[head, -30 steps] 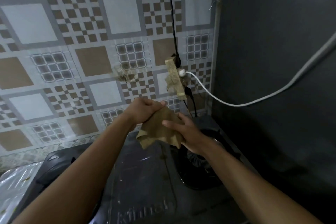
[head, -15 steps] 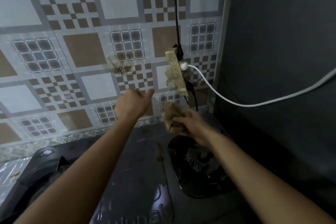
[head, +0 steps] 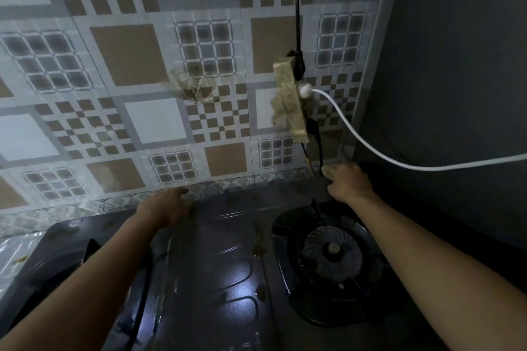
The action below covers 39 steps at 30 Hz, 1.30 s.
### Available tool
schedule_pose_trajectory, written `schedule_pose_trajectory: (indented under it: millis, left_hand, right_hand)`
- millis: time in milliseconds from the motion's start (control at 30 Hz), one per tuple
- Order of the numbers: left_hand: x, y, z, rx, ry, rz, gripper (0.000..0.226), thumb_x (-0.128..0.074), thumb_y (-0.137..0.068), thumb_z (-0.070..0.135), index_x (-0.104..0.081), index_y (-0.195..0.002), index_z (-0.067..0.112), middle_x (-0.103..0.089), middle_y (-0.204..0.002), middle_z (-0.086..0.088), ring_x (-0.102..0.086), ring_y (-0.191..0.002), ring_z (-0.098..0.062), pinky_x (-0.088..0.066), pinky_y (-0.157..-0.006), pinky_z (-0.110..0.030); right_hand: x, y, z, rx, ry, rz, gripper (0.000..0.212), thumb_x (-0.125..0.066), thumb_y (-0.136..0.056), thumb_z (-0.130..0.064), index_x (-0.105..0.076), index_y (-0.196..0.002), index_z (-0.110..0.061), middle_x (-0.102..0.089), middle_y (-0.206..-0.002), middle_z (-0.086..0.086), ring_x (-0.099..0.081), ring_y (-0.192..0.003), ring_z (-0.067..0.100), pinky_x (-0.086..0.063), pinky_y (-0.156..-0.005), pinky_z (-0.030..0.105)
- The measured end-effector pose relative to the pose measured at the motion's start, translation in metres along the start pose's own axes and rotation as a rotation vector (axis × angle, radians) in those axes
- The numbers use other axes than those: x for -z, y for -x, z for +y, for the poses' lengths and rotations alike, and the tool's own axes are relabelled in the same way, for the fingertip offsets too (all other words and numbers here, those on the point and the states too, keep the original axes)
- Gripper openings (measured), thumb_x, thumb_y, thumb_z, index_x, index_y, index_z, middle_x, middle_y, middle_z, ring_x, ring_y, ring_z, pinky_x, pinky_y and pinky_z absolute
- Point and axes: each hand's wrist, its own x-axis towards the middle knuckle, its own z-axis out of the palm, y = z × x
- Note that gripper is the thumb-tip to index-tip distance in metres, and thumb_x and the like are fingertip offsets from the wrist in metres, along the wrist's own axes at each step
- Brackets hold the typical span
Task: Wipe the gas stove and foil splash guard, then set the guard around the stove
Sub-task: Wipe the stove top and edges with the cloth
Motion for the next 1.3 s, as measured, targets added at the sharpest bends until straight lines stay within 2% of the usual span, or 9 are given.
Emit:
schedule_pose_trajectory:
  millis: [100,200,267,367,433,667,967,1133,1300]
  left_hand:
    - [-0.012,-0.013,-0.024,0.003,-0.003,-0.136,0.069,-0.046,-0.090,0.060,-0.034,-0.151,0.030,-0.045,-0.151,-0.011,-0.045,-0.136,-0.033,-0.035,-0.113,-0.049]
    - [-0.041,-0.047,-0.060,-0.014,0.021,-0.167,0.101,-0.039,-0.054,0.101,-0.038,-0.140,0.048,-0.053,-0.145,0.003,-0.053,-0.128,-0.028,-0.038,-0.107,-0.057]
    - [-0.031,-0.029,-0.048,-0.030,-0.036,-0.177,0.124,-0.043,-0.041,0.106,-0.030,-0.148,0.045,-0.044,-0.153,0.004,-0.045,-0.137,-0.027,-0.031,-0.112,-0.058]
    - [-0.019,-0.010,-0.032,-0.052,-0.139,-0.189,0.144,-0.041,-0.034,0.108,-0.011,-0.156,0.037,-0.019,-0.165,0.004,-0.023,-0.150,-0.026,-0.015,-0.118,-0.063]
    - [-0.020,-0.009,-0.035,-0.062,-0.164,-0.187,0.147,-0.038,-0.033,0.109,-0.004,-0.157,0.037,-0.008,-0.167,0.005,-0.015,-0.152,-0.026,-0.010,-0.117,-0.065]
    - [-0.032,-0.016,-0.044,-0.101,-0.146,-0.166,0.148,-0.034,-0.034,0.110,0.004,-0.157,0.037,0.003,-0.167,0.005,-0.004,-0.153,-0.027,-0.006,-0.117,-0.065]
    - [-0.038,-0.031,-0.050,-0.109,-0.152,-0.192,0.155,-0.036,-0.028,0.110,0.006,-0.157,0.034,0.005,-0.167,0.005,-0.002,-0.153,-0.029,-0.008,-0.118,-0.064]
    - [-0.041,-0.031,-0.052,-0.120,-0.129,-0.184,0.158,-0.033,-0.025,0.111,0.006,-0.157,0.033,0.006,-0.167,0.004,-0.001,-0.153,-0.029,-0.009,-0.118,-0.064]
    - [-0.041,-0.032,-0.051,-0.108,-0.128,-0.186,0.157,-0.034,-0.025,0.111,0.006,-0.156,0.035,0.006,-0.167,0.004,0.000,-0.153,-0.029,-0.008,-0.118,-0.064]
  right_hand:
    - [-0.004,-0.013,-0.003,-0.001,-0.028,-0.188,0.052,-0.029,-0.101,-0.042,-0.050,-0.141,-0.017,-0.039,-0.154,0.013,-0.039,-0.137,0.036,-0.035,-0.110,0.044]
    - [-0.011,-0.022,0.002,0.019,-0.020,-0.230,0.043,-0.022,-0.104,-0.029,-0.055,-0.131,-0.021,-0.039,-0.154,0.014,-0.039,-0.137,0.038,-0.033,-0.112,0.046]
    - [-0.017,-0.022,0.006,0.023,-0.027,-0.262,0.032,-0.024,-0.101,-0.020,-0.050,-0.111,-0.034,-0.031,-0.157,0.015,-0.033,-0.139,0.041,-0.029,-0.114,0.051]
    - [-0.019,-0.020,0.006,-0.053,-0.088,-0.314,0.048,-0.022,-0.106,-0.027,-0.023,-0.154,-0.024,0.005,-0.168,0.008,-0.002,-0.152,0.041,-0.011,-0.122,0.054]
    - [-0.016,-0.022,0.005,-0.146,-0.153,-0.342,0.059,-0.022,-0.108,-0.037,-0.004,-0.160,-0.018,0.013,-0.167,0.006,0.006,-0.153,0.034,-0.008,-0.124,0.048]
    - [-0.026,-0.026,0.002,-0.139,-0.100,-0.374,0.056,-0.016,-0.109,-0.025,0.008,-0.159,-0.023,0.024,-0.165,0.007,0.015,-0.151,0.039,-0.001,-0.123,0.053]
    - [-0.029,-0.024,-0.028,-0.100,-0.069,-0.437,0.060,-0.015,-0.109,-0.038,0.005,-0.160,-0.015,0.019,-0.166,0.007,0.016,-0.152,0.035,0.001,-0.121,0.052]
    - [-0.033,-0.023,-0.053,-0.034,0.038,-0.481,0.059,-0.018,-0.106,-0.012,0.003,-0.160,-0.023,0.023,-0.164,0.016,0.015,-0.150,0.046,-0.001,-0.119,0.060]
    - [-0.037,-0.009,-0.085,0.085,0.127,-0.470,0.059,-0.030,-0.099,-0.010,-0.018,-0.157,-0.015,0.003,-0.165,0.021,-0.001,-0.151,0.043,-0.008,-0.122,0.055]
